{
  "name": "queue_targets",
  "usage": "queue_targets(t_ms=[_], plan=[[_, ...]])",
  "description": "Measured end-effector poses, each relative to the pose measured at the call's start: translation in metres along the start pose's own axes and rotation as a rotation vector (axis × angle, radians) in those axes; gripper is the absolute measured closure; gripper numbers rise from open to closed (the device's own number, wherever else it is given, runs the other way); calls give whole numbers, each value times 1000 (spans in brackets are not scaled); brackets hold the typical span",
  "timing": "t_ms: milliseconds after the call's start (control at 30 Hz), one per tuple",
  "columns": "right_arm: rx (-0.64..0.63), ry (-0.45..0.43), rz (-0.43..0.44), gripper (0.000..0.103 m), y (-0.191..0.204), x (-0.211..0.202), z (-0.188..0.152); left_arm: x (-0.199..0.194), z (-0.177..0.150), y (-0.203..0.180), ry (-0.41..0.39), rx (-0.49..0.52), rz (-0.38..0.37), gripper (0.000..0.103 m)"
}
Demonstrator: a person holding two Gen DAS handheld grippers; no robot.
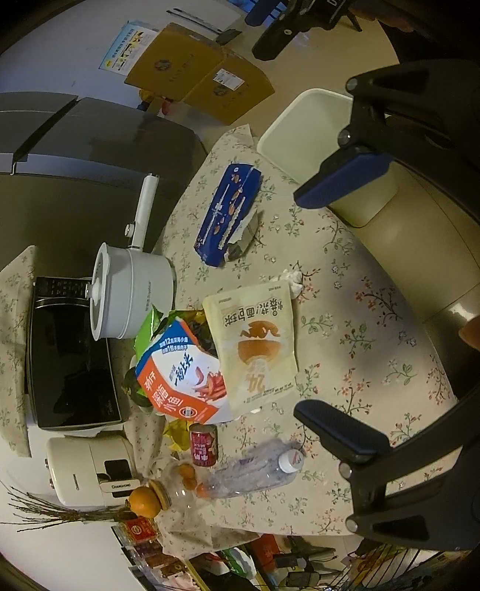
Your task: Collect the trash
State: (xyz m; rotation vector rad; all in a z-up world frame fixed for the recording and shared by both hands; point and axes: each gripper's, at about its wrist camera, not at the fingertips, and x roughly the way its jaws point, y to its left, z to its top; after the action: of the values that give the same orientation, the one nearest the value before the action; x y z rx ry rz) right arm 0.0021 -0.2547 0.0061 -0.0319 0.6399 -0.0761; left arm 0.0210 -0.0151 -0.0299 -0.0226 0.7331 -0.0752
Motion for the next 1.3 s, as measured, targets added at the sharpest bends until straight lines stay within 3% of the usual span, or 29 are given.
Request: queue_targets(t_ms=[1300], plan=[[-14, 12, -35, 0, 0, 8, -1, 3, -1, -2, 3, 19, -3, 0]])
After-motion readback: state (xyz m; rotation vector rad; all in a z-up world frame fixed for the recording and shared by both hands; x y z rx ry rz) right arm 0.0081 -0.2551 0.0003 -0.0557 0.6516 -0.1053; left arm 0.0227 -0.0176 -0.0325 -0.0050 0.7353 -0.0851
